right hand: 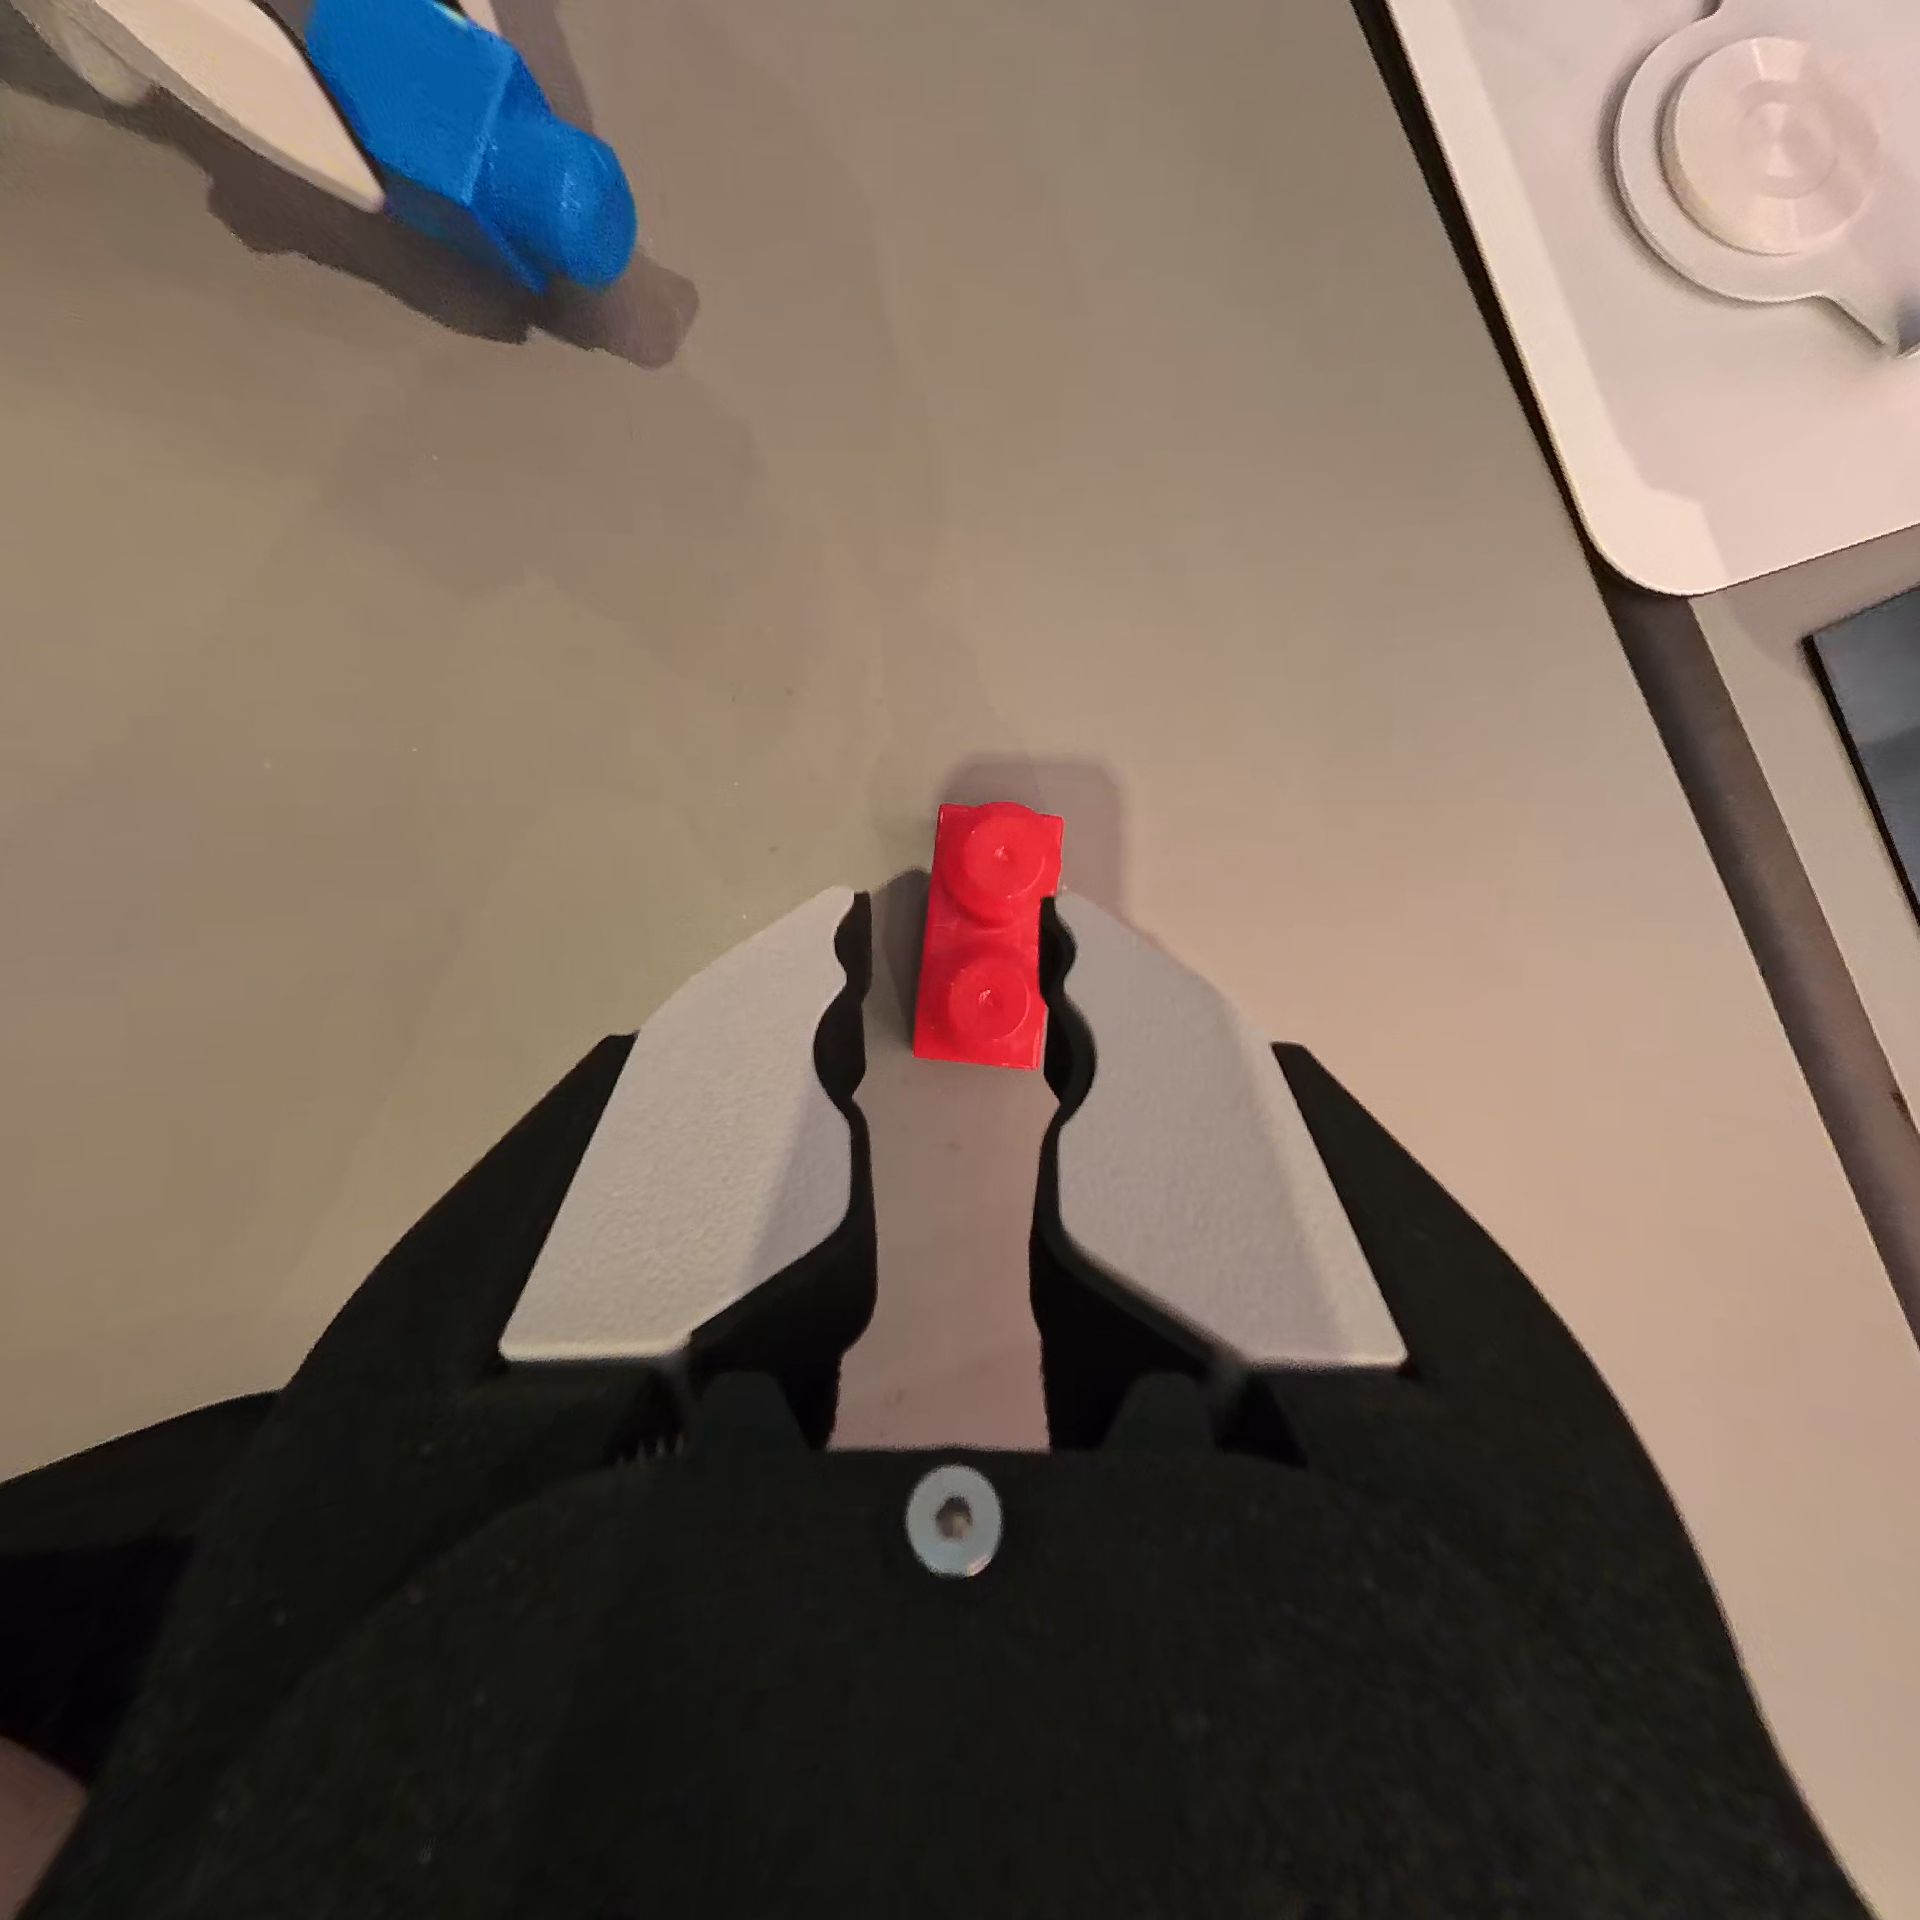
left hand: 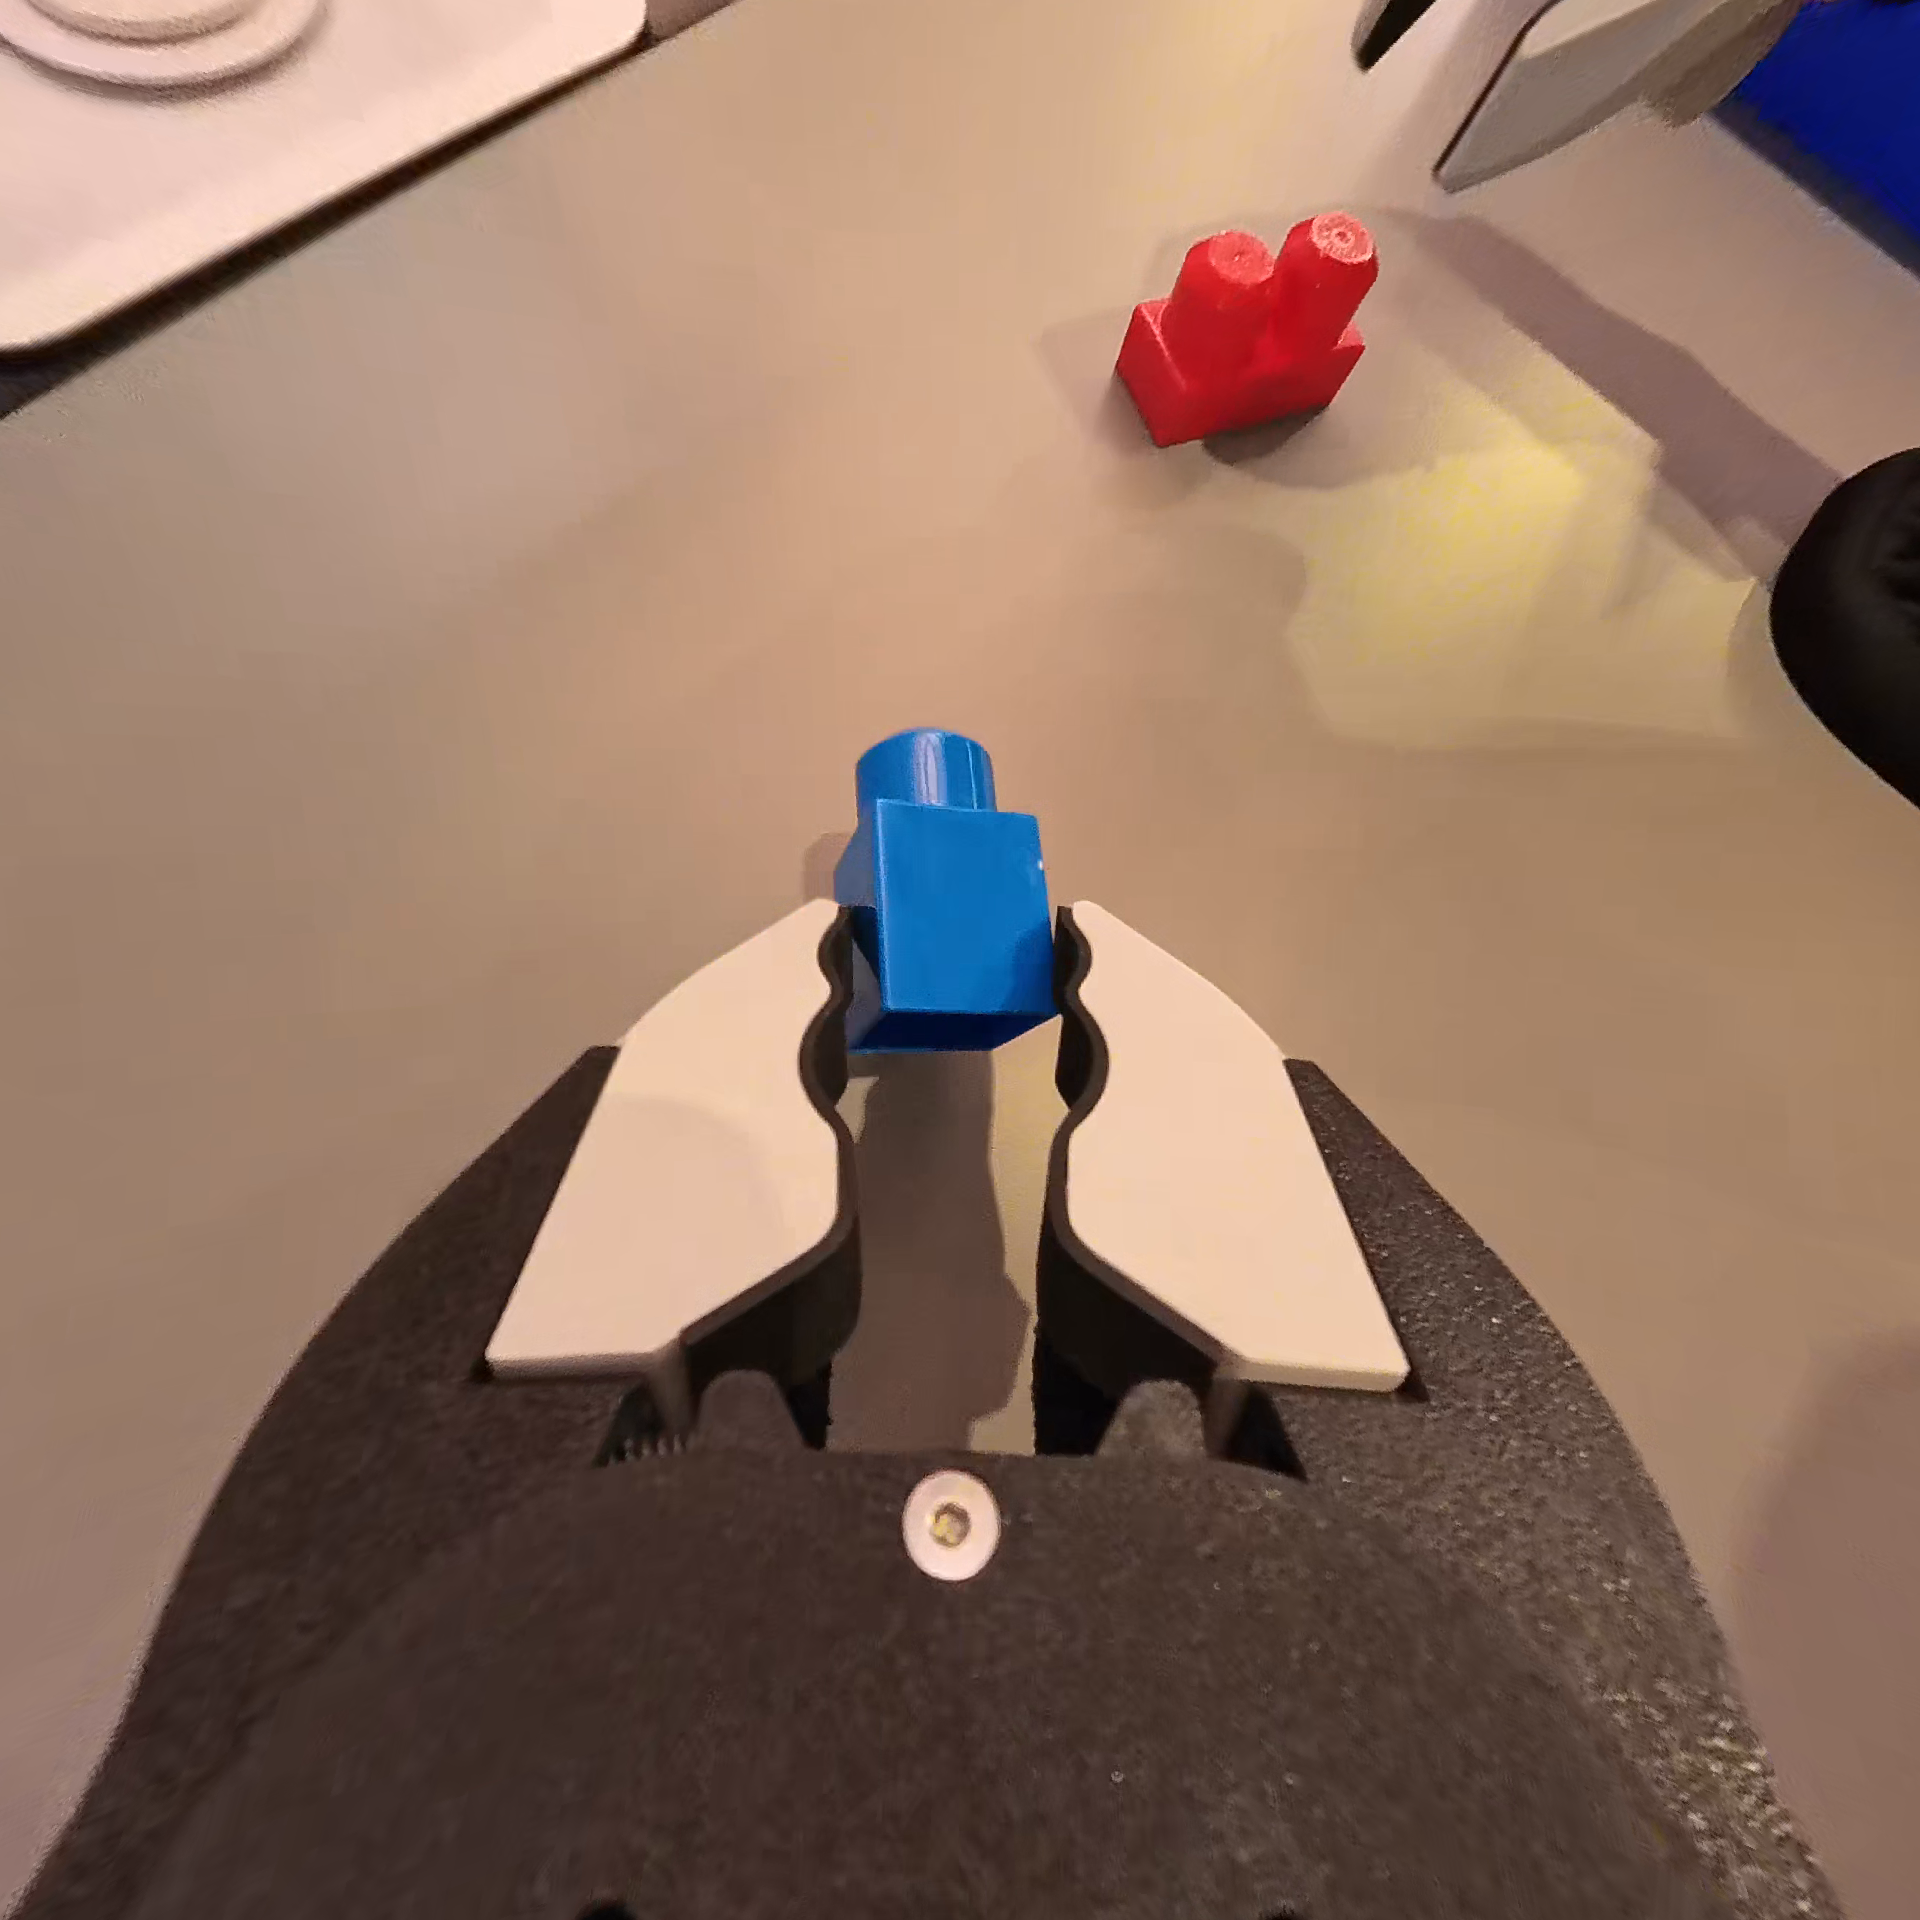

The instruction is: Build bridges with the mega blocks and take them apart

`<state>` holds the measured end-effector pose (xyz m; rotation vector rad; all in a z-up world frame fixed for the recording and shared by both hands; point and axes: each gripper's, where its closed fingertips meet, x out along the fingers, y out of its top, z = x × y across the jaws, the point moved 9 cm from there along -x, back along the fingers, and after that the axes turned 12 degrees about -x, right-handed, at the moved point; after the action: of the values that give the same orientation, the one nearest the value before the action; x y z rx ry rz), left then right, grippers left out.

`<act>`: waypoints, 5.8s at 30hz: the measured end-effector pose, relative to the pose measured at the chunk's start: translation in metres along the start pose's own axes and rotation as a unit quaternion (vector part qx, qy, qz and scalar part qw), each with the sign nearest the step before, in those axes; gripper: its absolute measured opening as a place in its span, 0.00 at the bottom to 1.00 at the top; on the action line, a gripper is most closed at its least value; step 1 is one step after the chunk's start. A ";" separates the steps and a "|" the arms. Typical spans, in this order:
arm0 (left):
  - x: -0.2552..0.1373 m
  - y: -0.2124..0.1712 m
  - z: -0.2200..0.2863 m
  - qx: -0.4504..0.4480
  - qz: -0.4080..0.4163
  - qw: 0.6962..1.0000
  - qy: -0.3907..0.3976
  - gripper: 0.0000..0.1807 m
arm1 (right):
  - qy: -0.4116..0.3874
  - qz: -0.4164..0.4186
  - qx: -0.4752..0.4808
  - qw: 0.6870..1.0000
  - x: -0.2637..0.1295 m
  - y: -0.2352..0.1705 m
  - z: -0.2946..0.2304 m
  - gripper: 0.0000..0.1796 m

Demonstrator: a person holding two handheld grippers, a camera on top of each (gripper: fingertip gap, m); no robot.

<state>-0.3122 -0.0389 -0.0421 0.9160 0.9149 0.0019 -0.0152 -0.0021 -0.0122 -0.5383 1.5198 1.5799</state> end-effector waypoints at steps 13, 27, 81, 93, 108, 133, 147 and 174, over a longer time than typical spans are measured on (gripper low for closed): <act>0.007 -0.016 -0.017 0.001 -0.027 1.000 0.005 0.23 | 0.008 0.013 0.010 1.000 -0.005 -0.007 0.002 0.16; -0.245 -0.032 -0.093 0.132 -0.027 0.971 0.197 0.17 | 0.008 0.015 0.020 1.000 -0.007 -0.010 0.004 0.17; -0.004 0.013 -0.048 0.018 -0.119 0.988 0.099 0.20 | 0.030 0.004 -0.005 1.000 -0.001 0.004 -0.004 0.13; 0.009 0.012 -0.058 -0.011 -0.129 0.989 0.076 0.21 | 0.036 -0.003 0.003 0.999 -0.002 -0.002 -0.003 0.13; -0.028 -0.007 -0.090 -0.130 -0.034 0.991 -0.024 0.12 | 0.047 -0.009 0.004 0.999 0.002 -0.003 -0.003 0.13; -0.008 -0.013 -0.085 -0.181 0.012 0.980 -0.083 0.10 | 0.048 -0.021 0.005 0.999 0.004 -0.006 -0.002 0.13; -0.008 -0.019 -0.073 -0.182 0.039 0.981 -0.062 0.09 | 0.050 -0.022 0.005 0.999 0.004 -0.007 -0.003 0.13; -0.005 -0.023 -0.066 -0.204 0.065 0.975 -0.059 0.09 | 0.058 -0.028 0.009 0.998 0.006 -0.011 -0.003 0.12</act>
<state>-0.3684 -0.0103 -0.0722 0.5839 0.7084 0.2378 -0.0104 -0.0042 -0.0236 -0.6670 1.5906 1.5139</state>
